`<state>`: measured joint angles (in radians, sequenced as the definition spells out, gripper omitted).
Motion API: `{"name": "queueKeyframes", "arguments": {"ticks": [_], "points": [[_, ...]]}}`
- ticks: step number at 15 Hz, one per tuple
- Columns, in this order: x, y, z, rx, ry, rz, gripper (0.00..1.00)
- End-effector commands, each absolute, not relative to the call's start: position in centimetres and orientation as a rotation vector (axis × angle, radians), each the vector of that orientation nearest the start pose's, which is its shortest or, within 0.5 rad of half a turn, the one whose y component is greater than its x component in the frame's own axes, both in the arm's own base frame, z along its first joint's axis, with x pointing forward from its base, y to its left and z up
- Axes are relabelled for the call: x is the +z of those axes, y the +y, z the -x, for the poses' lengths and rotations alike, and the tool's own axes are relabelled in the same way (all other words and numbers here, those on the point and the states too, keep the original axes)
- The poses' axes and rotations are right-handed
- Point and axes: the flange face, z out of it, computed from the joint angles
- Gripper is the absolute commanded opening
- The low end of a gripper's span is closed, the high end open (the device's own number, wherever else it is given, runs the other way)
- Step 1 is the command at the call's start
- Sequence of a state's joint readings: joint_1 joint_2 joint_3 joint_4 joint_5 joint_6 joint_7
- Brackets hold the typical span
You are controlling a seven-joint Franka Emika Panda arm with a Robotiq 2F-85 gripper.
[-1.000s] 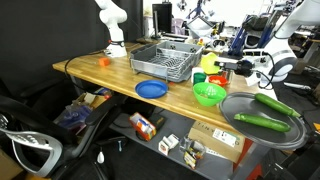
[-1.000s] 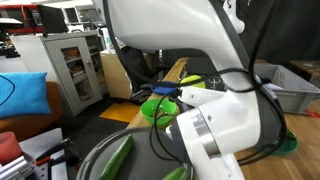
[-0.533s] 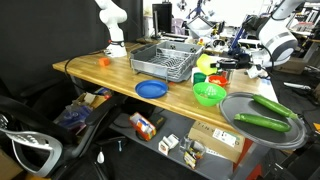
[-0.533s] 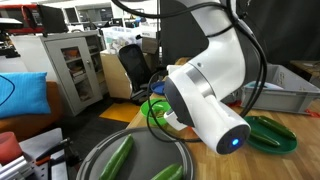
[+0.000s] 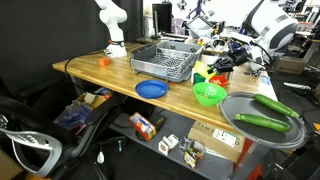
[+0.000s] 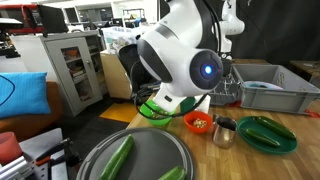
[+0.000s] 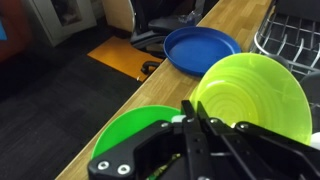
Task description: Pour the contents from yellow bowl into the orange bowl
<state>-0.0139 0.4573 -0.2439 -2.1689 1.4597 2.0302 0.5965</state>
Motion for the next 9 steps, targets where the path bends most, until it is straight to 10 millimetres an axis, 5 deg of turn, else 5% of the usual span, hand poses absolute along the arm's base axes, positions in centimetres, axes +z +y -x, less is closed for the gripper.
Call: {"name": "queueKeyframes", "arguments": {"ticks": [1, 5, 9], "points": [[21.2, -5.6, -51.4, 0.518, 1.883, 1.413, 0.01], [23.5, -2.3, -51.6, 0.334, 1.936, 1.632, 0.01], [23.1, 2.1, -52.3, 0.166, 1.911, 1.891, 0.01]]}}
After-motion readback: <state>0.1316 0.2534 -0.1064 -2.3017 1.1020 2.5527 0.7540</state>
